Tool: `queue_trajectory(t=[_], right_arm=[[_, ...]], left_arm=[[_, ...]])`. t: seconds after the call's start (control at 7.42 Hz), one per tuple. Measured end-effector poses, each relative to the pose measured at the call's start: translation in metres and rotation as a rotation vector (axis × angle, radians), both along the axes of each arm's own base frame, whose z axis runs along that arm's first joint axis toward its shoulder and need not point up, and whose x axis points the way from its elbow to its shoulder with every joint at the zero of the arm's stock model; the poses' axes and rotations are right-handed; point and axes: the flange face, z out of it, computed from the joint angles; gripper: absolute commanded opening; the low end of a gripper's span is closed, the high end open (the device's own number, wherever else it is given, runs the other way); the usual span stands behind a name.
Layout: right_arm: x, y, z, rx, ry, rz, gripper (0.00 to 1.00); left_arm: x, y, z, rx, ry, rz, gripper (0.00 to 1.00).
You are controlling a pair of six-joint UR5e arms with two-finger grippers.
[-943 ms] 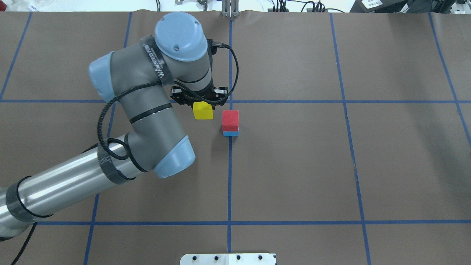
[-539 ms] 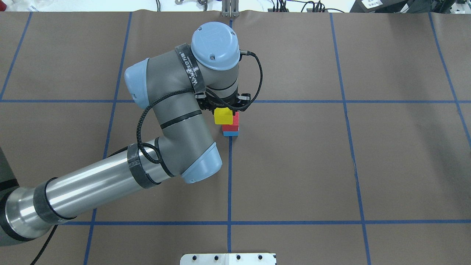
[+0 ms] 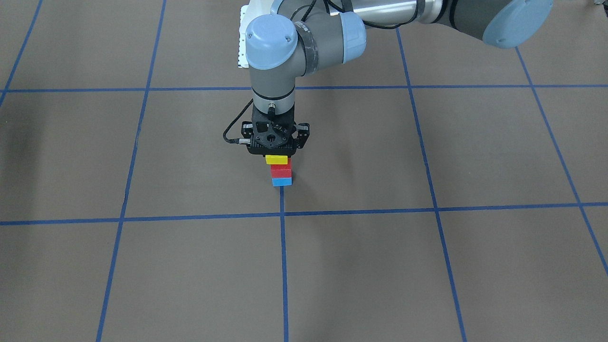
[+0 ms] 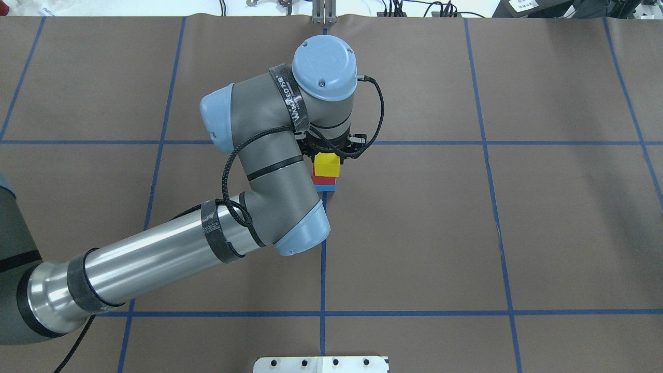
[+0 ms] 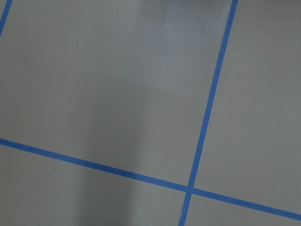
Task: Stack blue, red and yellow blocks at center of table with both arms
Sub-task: 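Set the yellow cube onto the red cube with the left gripper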
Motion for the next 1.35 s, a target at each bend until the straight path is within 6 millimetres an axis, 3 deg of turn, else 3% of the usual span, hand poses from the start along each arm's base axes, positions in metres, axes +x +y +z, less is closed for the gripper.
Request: queue_trajectory(t=[1.21,1.35], right_arm=[[0.0,-0.0004,-0.0006,0.001,-0.001,0.0,1.0],[-0.0001,-0.0004,-0.0007,0.001,-0.001,0.0,1.0]], left_arm=[[-0.0013,-0.0037,0.0036,0.021,-0.004,0.018,0.0],[-0.0007,-0.0041,0.0047,0.02,-0.006,0.018,0.2]])
